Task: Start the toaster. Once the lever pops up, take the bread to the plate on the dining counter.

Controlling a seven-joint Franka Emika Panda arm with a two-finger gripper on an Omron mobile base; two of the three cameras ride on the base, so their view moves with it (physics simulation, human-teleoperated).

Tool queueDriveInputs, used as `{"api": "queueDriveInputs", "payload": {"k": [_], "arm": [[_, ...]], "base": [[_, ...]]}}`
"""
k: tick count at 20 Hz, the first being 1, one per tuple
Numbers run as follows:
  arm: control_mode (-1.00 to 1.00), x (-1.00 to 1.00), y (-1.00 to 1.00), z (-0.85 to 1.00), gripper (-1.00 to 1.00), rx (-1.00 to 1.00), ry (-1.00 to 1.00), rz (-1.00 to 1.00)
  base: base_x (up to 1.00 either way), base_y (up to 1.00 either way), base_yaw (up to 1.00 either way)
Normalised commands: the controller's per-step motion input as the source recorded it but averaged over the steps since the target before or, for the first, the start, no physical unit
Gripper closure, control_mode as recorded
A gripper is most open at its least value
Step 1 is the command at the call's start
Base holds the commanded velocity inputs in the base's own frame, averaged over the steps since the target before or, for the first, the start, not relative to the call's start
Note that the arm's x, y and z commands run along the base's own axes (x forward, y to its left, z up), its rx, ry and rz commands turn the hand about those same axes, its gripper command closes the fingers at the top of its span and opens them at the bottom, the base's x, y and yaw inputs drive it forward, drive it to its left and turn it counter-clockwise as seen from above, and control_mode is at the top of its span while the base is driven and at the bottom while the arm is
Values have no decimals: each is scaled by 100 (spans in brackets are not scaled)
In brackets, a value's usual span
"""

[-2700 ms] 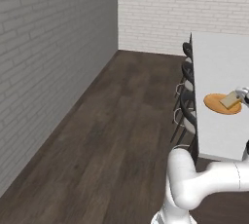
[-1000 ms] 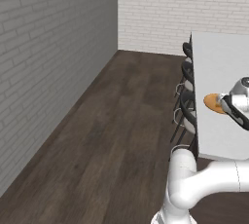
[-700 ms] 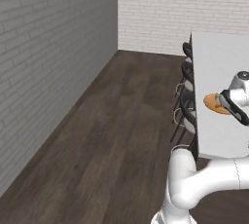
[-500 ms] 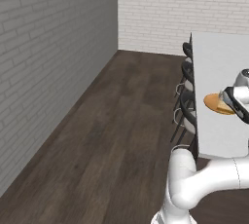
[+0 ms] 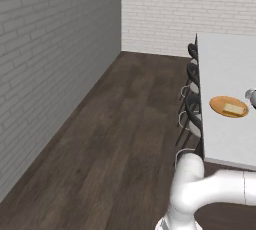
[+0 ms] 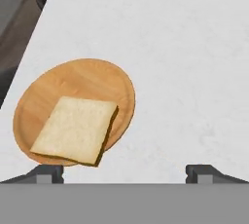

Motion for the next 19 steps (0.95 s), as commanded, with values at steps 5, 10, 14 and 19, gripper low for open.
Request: {"api": "queueDriveInputs", "payload": {"k": [5, 10, 14, 19], "arm": [[-100, -85, 73, 74, -100, -2, -20, -1], [-100, -44, 100, 36, -100, -11, -1, 14], [-100, -17, 100, 14, -100, -11, 0, 27], [-100, -7, 100, 8, -100, -9, 0, 29]], "base": [[0, 0, 0], [0, 0, 0], [0, 0, 0], [0, 0, 0]]}}
